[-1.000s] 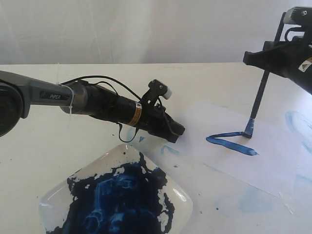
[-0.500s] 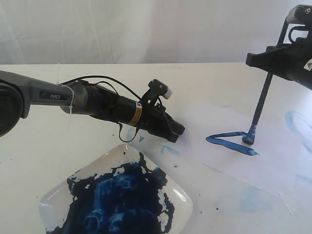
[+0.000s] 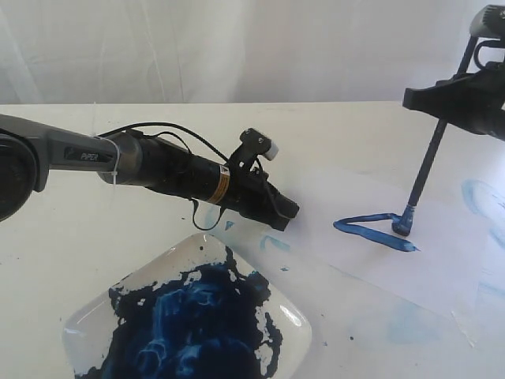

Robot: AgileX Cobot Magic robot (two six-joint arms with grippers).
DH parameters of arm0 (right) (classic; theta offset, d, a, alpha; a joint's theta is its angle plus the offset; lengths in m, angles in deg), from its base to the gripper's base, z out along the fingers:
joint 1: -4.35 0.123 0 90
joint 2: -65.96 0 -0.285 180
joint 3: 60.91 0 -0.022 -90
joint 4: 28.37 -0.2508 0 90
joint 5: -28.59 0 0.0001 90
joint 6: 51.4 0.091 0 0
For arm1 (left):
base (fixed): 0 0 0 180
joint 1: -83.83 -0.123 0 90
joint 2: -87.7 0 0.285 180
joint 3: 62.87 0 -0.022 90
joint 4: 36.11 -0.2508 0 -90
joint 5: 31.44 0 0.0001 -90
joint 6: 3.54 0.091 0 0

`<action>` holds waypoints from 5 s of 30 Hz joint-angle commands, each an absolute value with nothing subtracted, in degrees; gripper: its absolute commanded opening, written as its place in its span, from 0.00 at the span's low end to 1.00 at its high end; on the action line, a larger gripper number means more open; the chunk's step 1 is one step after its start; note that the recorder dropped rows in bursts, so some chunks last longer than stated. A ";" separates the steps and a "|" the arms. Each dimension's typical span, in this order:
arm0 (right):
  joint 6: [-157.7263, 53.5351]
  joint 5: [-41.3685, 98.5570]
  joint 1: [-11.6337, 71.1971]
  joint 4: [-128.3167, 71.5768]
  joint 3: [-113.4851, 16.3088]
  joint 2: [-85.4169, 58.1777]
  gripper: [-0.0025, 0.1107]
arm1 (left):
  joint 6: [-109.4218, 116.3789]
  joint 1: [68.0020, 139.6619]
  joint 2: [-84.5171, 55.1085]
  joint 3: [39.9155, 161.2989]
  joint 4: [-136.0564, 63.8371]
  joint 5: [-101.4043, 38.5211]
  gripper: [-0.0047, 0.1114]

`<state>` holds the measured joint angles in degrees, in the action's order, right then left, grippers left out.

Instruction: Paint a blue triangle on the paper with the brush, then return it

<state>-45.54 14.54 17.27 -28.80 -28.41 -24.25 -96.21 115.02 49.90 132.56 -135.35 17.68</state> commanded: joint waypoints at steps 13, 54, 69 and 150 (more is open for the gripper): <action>-45.18 20.39 16.88 -28.97 -28.23 -19.55 0.02 | -96.24 114.82 49.85 132.52 -136.06 16.53 0.04; -47.95 9.03 16.88 -29.05 -28.23 -24.53 0.02 | -96.24 114.82 49.85 132.52 -136.06 16.53 0.04; -45.95 21.48 16.88 -29.05 -28.23 -20.61 0.02 | -96.24 114.82 49.85 132.52 -136.06 16.71 0.04; -86.76 70.83 9.27 -57.36 -57.54 -24.22 0.02 | -96.24 114.82 49.85 132.52 -136.06 17.51 0.04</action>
